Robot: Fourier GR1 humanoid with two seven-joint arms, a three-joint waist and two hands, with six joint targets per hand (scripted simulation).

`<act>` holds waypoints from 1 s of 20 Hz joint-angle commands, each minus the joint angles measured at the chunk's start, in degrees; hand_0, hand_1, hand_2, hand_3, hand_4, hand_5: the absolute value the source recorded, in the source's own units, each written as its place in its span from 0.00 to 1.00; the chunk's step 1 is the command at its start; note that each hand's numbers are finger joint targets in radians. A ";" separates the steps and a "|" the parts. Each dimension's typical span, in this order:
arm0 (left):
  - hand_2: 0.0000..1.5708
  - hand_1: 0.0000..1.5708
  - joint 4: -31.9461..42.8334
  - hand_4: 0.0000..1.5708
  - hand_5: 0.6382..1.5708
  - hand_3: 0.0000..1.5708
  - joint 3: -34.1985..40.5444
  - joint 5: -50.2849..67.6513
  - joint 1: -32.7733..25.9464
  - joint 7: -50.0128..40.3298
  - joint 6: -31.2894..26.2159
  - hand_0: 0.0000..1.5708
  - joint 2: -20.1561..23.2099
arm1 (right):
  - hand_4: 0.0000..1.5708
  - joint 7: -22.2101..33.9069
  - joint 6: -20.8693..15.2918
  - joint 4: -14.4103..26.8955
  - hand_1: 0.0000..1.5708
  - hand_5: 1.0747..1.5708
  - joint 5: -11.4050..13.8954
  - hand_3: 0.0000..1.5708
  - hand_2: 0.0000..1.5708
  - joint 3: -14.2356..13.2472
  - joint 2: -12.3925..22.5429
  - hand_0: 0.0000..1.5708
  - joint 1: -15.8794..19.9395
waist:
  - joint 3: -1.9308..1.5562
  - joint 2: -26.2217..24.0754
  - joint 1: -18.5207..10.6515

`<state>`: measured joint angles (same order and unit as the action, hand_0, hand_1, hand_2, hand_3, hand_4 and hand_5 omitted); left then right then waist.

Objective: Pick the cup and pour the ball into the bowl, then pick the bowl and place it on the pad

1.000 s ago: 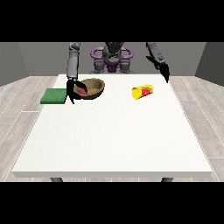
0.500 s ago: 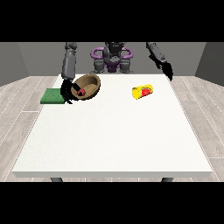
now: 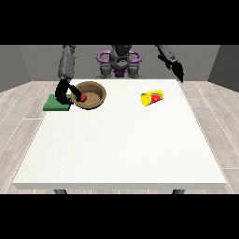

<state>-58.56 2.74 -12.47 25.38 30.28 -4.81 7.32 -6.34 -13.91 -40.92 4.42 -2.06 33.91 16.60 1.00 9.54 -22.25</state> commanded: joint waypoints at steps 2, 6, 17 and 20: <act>0.00 0.00 5.30 0.00 0.09 0.00 1.99 1.06 -1.93 -0.97 -0.54 0.00 0.68 | 0.97 13.11 7.09 -5.61 1.00 0.99 6.63 1.00 1.00 5.90 12.07 1.00 1.98 | -0.49 -7.41 5.08; 0.00 0.00 7.62 0.00 0.10 0.00 3.35 0.98 -6.29 0.77 2.77 0.00 -0.44 | 1.00 15.89 17.10 -10.29 1.00 0.97 9.68 1.00 1.00 9.24 19.97 1.00 3.61 | -0.74 -10.63 9.72; 0.00 0.00 10.83 0.00 0.07 0.00 15.40 8.68 -4.92 16.02 -2.50 0.00 13.46 | 1.00 9.74 13.38 -9.14 1.00 0.97 10.91 0.90 1.00 1.64 17.67 1.00 9.36 | -1.01 4.52 15.00; 0.00 0.00 11.20 0.30 0.53 0.00 17.38 10.58 -5.31 19.61 -2.88 0.00 13.73 | 0.97 5.46 9.59 -5.36 1.00 1.00 11.13 0.98 1.00 -0.98 16.78 1.00 9.54 | -1.01 8.60 14.68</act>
<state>-48.52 16.46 -4.70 20.11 44.04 -5.76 17.91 4.19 -0.56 -49.60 16.03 0.68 50.69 25.68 0.04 12.07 -8.11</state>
